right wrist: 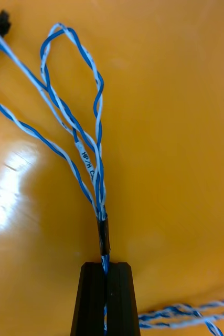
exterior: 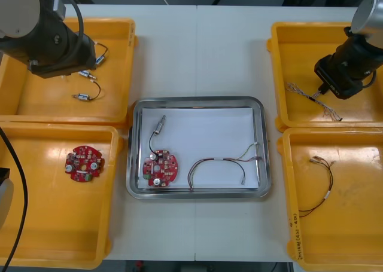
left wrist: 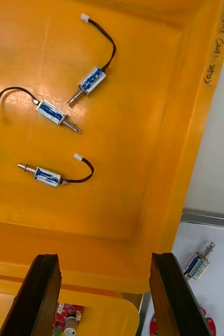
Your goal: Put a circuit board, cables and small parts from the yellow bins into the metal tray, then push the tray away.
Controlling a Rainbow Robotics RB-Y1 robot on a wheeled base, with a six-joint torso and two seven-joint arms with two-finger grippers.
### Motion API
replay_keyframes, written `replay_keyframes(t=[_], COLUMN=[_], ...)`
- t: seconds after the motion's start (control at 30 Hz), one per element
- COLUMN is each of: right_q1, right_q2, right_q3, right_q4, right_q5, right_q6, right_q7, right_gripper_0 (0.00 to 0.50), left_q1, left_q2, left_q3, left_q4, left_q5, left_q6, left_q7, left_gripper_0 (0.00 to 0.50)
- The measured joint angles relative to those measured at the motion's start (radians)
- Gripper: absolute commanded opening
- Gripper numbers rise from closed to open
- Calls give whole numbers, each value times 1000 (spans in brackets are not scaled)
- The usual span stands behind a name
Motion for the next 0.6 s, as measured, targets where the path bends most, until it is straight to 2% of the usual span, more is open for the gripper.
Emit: replay_keyframes(t=[0.27,0.6], right_q1=[0,0], right_q2=[-7,-30], right_q3=[0,0], right_q4=[-141,-309], right_q5=[21,25], right_q6=[189,384], right_q7=[0,0], right_gripper_0=[0,0], left_q1=[-7,-66], left_q2=[8,8], left_q3=[6,6], left_q4=[99,273], left_q5=[-2,-15], left_q6=[0,0], left_q7=[0,0], left_gripper_0=[500,500])
